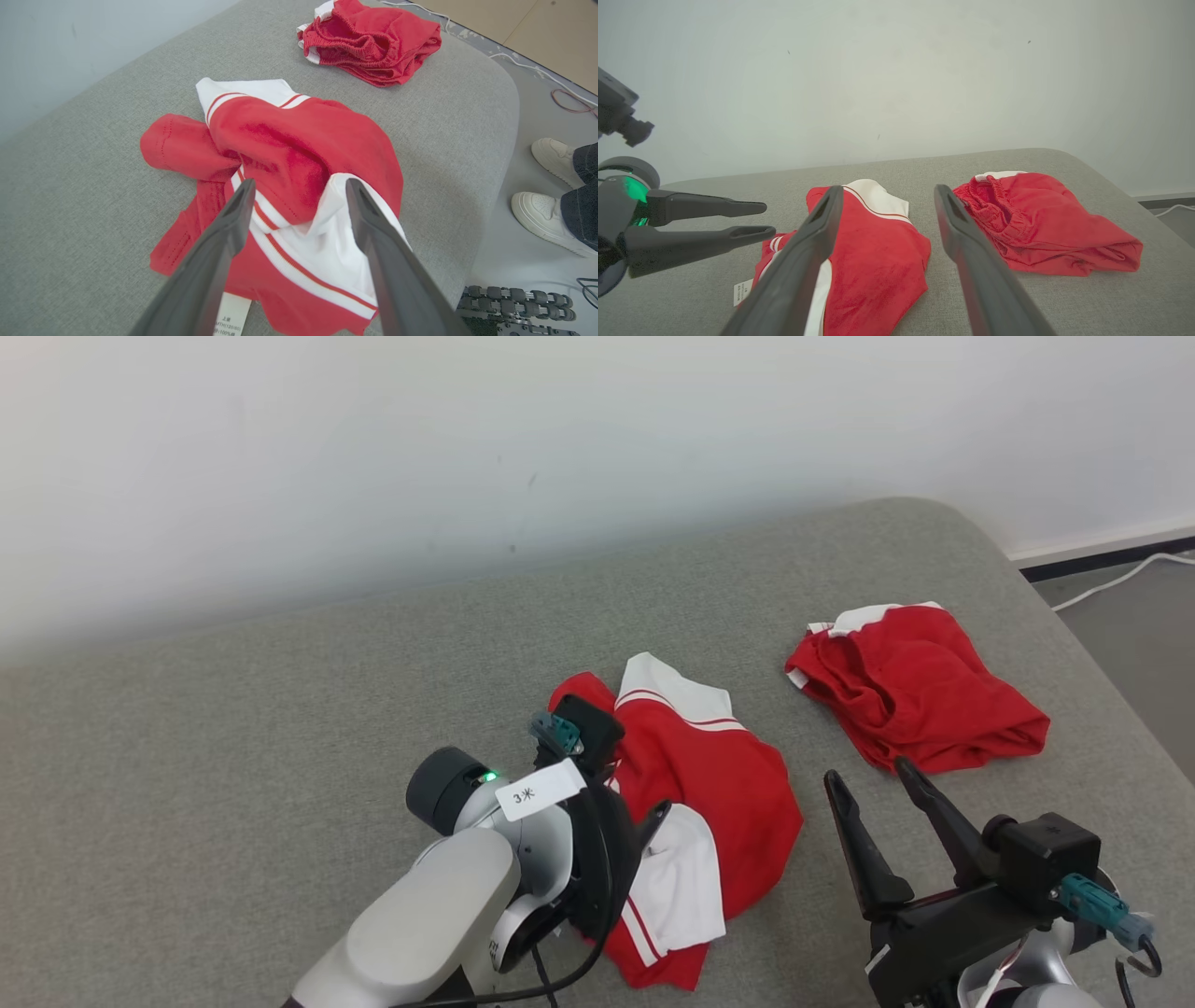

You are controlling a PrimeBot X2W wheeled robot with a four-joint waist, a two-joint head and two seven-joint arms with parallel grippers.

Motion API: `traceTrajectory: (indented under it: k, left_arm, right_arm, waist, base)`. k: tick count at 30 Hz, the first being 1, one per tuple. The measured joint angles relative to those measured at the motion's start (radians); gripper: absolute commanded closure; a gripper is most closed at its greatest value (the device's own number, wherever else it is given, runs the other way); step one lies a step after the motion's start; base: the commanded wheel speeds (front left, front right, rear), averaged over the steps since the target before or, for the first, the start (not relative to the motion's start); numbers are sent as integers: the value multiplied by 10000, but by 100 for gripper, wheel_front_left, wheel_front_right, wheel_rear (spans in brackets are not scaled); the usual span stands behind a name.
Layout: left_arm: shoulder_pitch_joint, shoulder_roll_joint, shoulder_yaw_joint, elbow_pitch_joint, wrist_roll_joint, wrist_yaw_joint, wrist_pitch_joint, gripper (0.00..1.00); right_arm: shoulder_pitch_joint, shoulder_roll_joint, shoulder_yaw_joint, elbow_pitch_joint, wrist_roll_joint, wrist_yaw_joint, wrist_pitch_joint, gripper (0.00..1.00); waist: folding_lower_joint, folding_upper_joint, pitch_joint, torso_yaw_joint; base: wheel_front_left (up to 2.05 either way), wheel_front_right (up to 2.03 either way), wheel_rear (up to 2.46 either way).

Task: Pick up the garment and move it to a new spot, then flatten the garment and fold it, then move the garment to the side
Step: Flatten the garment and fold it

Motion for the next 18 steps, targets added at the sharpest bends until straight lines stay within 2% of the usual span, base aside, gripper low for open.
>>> traceTrajectory:
  k: [14, 17, 18]
  left_arm:
    - [353, 8, -366, 777, 31, -77, -10, 0]
    - [349, 6, -458, 819, 25, -77, -61, 44]
    - [345, 8, -468, 819, 10, -77, -107, 53]
  right_arm:
    - [-8, -54, 25, -125, 0, 46, 10, 0]
    - [-8, -81, -23, -115, 0, 46, 10, 0]
    - [-8, -81, -21, -115, 0, 46, 10, 0]
  waist:
    - [0, 0, 339, -513]
    - [1, 0, 408, -552]
    - [0, 0, 421, -555]
  base:
    - [0, 0, 0]
    - [0, 0, 0]
    - [0, 0, 0]
